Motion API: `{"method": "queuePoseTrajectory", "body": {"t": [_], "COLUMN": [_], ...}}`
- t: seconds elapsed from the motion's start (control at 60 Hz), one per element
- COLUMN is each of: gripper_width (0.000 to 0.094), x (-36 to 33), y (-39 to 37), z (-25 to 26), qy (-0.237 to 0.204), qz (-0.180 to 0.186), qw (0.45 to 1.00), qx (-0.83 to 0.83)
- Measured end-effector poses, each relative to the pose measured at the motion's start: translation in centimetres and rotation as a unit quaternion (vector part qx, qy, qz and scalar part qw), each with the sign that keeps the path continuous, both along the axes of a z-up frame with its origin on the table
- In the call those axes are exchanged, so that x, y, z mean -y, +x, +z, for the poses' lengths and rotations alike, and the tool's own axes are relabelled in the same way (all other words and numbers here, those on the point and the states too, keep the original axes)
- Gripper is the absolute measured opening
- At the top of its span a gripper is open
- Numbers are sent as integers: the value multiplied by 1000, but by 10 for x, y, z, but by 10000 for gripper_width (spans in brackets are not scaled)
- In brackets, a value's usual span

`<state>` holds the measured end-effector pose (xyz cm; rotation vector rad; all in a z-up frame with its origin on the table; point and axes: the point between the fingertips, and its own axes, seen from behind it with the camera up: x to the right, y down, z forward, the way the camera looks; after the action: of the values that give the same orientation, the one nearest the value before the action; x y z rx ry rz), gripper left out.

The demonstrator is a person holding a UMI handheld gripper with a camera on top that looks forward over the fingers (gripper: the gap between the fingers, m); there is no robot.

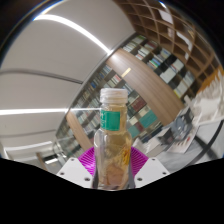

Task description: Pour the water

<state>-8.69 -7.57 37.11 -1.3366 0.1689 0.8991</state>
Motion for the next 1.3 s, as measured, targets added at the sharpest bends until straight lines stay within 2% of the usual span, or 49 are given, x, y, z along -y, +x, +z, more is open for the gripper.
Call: {"method": "queuePoseTrajectory", "body": {"t": [0.083, 0.167, 0.2, 0.383, 0.583, 0.617, 0.633, 0.717, 0.817, 0.917, 0.967, 1.083, 1.3], "gripper_width": [411, 412, 412, 412, 414, 419, 420, 463, 570, 877, 839, 857, 856], "x": [-18, -28, -38, -53, -47, -46, -43, -45, -47, -25, -11, 43, 168], "y": [45, 73, 88, 120, 138, 137, 139, 137, 141, 146, 149, 150, 138], "z": [-31, -68, -97, -218, -310, -303, -310, -303, -309, -296, -287, -260, -228], "qy": [5, -11, -20, -104, -172, -143, -153, -148, -172, -195, -202, -216, -249], "qz": [-65, -114, -123, -129, -122, -130, -128, -131, -129, -136, -143, -156, -154], "qw": [991, 967, 955, 916, 893, 900, 897, 899, 893, 888, 887, 883, 878], "qx": [116, 228, 268, 365, 397, 390, 395, 391, 396, 393, 391, 386, 379]}}
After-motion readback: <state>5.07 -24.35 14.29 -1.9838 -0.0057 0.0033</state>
